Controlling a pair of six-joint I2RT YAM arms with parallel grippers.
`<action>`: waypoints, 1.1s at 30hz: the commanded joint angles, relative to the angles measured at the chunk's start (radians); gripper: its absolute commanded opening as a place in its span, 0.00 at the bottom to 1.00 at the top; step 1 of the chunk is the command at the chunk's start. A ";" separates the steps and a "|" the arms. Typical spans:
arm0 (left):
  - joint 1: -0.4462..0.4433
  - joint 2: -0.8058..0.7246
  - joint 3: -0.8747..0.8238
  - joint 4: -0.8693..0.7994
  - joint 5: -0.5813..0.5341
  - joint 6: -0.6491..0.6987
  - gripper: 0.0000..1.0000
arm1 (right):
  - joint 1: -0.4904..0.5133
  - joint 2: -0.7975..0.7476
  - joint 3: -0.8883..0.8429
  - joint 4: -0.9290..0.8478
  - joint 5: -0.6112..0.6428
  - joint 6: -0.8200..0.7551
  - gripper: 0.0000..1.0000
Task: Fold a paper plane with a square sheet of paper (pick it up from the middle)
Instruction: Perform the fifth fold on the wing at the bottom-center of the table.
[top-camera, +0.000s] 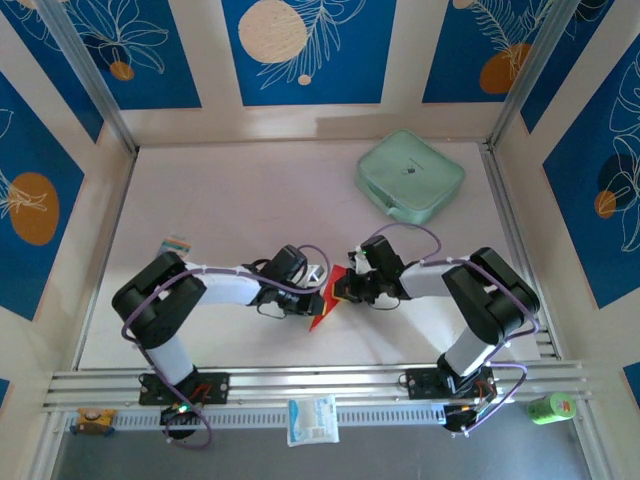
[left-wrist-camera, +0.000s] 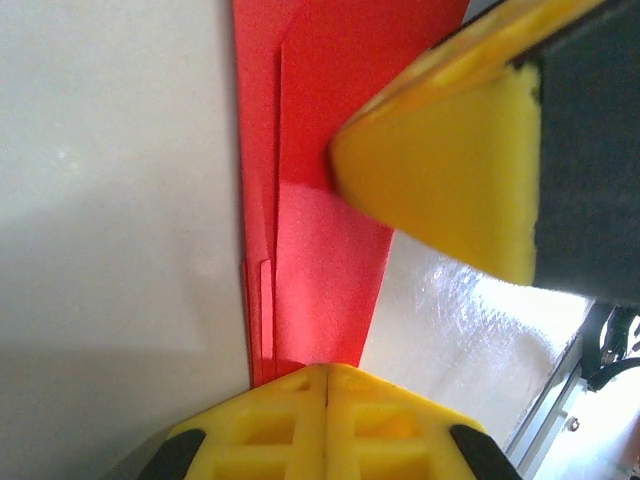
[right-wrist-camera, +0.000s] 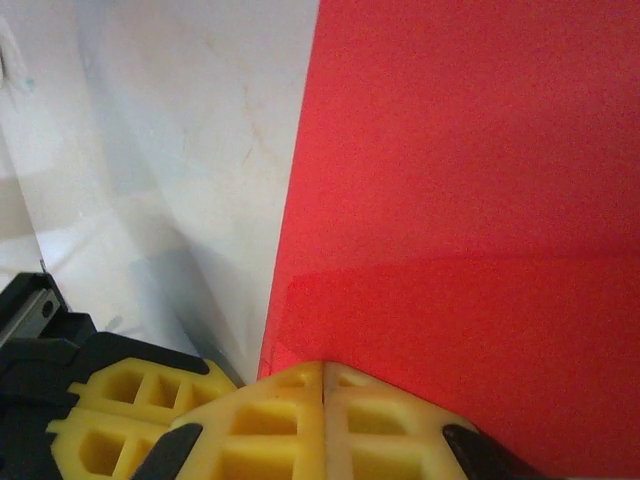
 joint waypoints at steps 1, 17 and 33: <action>-0.001 0.043 -0.039 -0.115 -0.012 -0.006 0.00 | -0.060 0.013 0.007 -0.046 0.084 -0.027 0.05; -0.001 0.051 -0.030 -0.118 0.003 -0.005 0.00 | -0.284 -0.034 0.012 -0.014 0.119 -0.028 0.06; -0.001 0.026 -0.031 -0.101 0.000 -0.014 0.00 | -0.046 -0.162 -0.028 -0.043 0.097 0.049 0.04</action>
